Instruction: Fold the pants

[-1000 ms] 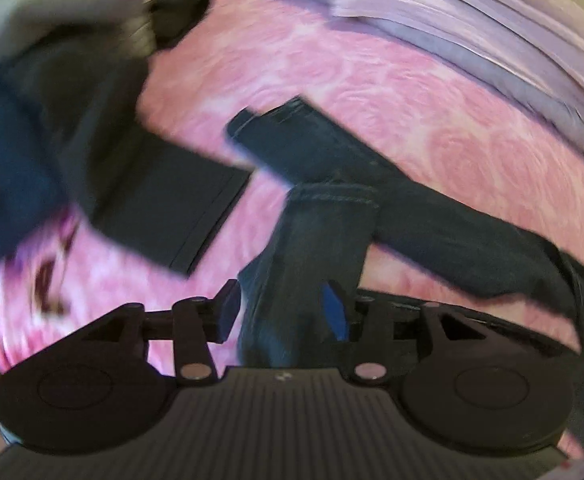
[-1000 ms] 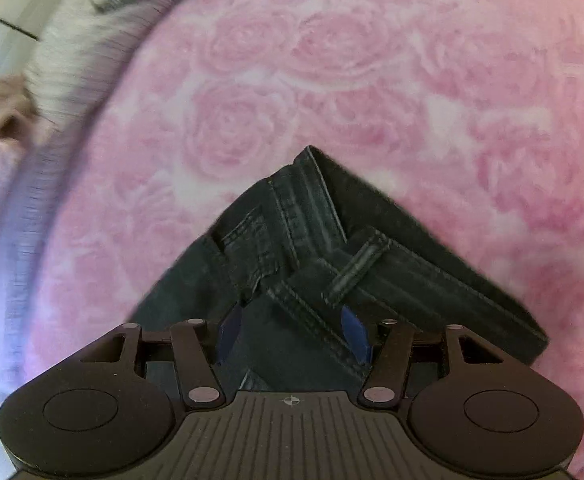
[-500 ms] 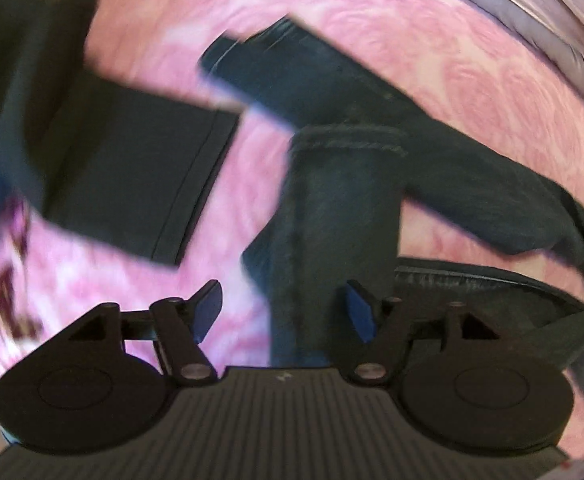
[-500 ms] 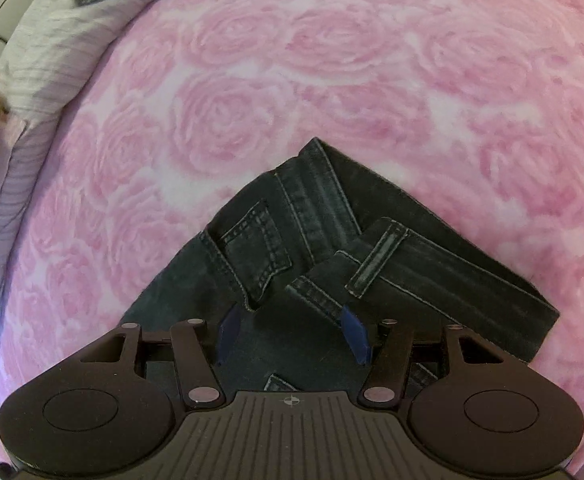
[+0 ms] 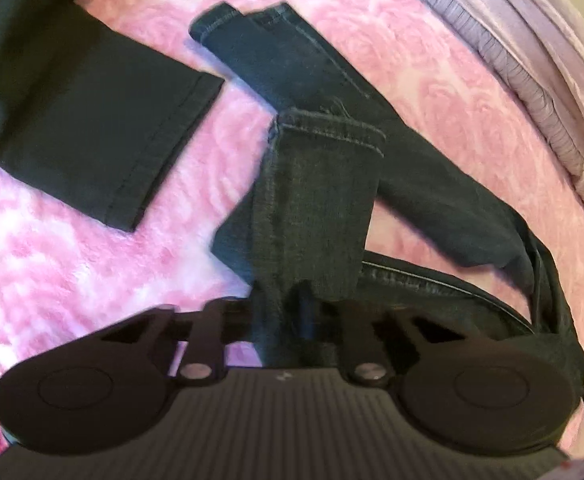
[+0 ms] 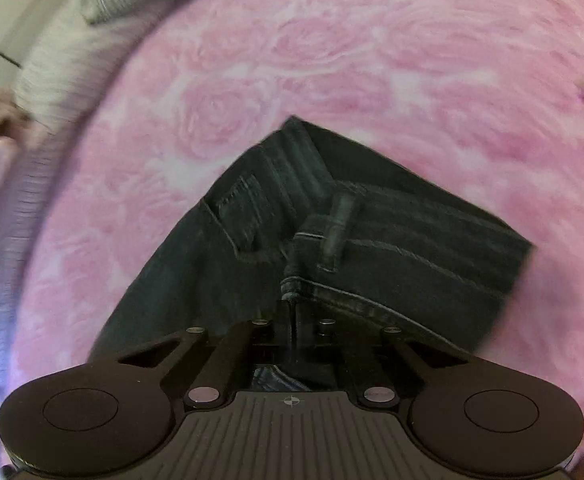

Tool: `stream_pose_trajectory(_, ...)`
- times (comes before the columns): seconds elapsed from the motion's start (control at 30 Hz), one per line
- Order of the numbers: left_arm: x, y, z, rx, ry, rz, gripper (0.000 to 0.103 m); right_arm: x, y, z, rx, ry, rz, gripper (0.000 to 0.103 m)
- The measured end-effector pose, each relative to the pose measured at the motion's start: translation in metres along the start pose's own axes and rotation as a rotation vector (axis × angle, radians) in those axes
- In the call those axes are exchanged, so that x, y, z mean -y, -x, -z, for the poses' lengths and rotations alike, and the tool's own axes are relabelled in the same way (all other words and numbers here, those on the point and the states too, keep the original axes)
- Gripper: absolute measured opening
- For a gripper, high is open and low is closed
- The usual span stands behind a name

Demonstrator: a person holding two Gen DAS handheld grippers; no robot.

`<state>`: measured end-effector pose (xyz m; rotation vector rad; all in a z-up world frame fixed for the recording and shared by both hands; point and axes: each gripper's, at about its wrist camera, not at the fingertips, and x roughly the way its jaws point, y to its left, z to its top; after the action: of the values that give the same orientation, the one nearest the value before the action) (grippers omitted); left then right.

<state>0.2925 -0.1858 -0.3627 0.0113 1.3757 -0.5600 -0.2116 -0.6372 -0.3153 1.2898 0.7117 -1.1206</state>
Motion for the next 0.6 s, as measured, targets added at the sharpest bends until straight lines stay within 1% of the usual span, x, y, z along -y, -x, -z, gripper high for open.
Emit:
stream_pose_trajectory(0.03, -0.002, 0.005, 0.003, 0.021, 0.006, -0.001, 0.006, 0.015, 0.019, 0.009, 0.017, -0.006, -0.043, 0.000)
stream_pose_trajectory(0.07, -0.003, 0.010, 0.006, 0.042, 0.006, -0.006, 0.005, 0.031, 0.038, 0.020, 0.030, -0.003, -0.063, 0.000)
stream_pose_trajectory(0.13, -0.005, 0.020, 0.014, 0.067, -0.010, -0.037, 0.004, 0.067, 0.074, 0.050, 0.042, 0.016, -0.067, 0.000)
stream_pose_trajectory(0.17, -0.007, 0.027, 0.019, 0.079, -0.018, -0.056, 0.002, 0.081, 0.085, 0.064, 0.025, 0.033, -0.034, 0.000)
stream_pose_trajectory(0.2, -0.010, 0.033, 0.025, 0.089, -0.023, -0.076, 0.002, 0.100, 0.092, 0.077, -0.009, 0.046, 0.027, 0.000)
stream_pose_trajectory(0.23, -0.013, 0.039, 0.031, 0.100, -0.027, -0.094, 0.003, 0.120, 0.092, 0.089, -0.045, 0.049, 0.084, 0.000)
stream_pose_trajectory(0.3, -0.024, 0.051, 0.045, 0.111, -0.005, -0.106, 0.009, 0.163, 0.082, 0.108, -0.111, 0.007, 0.182, 0.000)
stream_pose_trajectory(0.33, -0.030, 0.056, 0.051, 0.112, 0.016, -0.105, 0.011, 0.180, 0.078, 0.113, -0.118, -0.014, 0.183, 0.000)
stream_pose_trajectory(0.37, -0.036, 0.060, 0.057, 0.116, 0.043, -0.107, 0.017, 0.194, 0.075, 0.117, -0.102, -0.043, 0.173, 0.000)
stream_pose_trajectory(0.43, -0.045, 0.066, 0.068, 0.118, 0.081, -0.111, 0.022, 0.210, 0.071, 0.122, -0.078, -0.111, 0.146, 0.000)
stream_pose_trajectory(0.47, -0.048, 0.067, 0.073, 0.122, 0.096, -0.111, 0.024, 0.215, 0.069, 0.123, -0.073, -0.148, 0.121, 0.004)
stream_pose_trajectory(0.5, -0.051, 0.068, 0.075, 0.127, 0.112, -0.105, 0.025, 0.217, 0.067, 0.124, -0.069, -0.171, 0.093, 0.015)
stream_pose_trajectory(0.53, -0.052, 0.066, 0.077, 0.132, 0.127, -0.098, 0.026, 0.217, 0.066, 0.125, -0.065, -0.173, 0.064, 0.023)
stream_pose_trajectory(0.57, -0.053, 0.064, 0.078, 0.140, 0.141, -0.091, 0.027, 0.214, 0.066, 0.125, -0.057, -0.159, 0.043, 0.039)
stream_pose_trajectory(0.6, -0.054, 0.061, 0.079, 0.150, 0.158, -0.080, 0.028, 0.211, 0.067, 0.125, -0.046, -0.140, 0.031, 0.046)
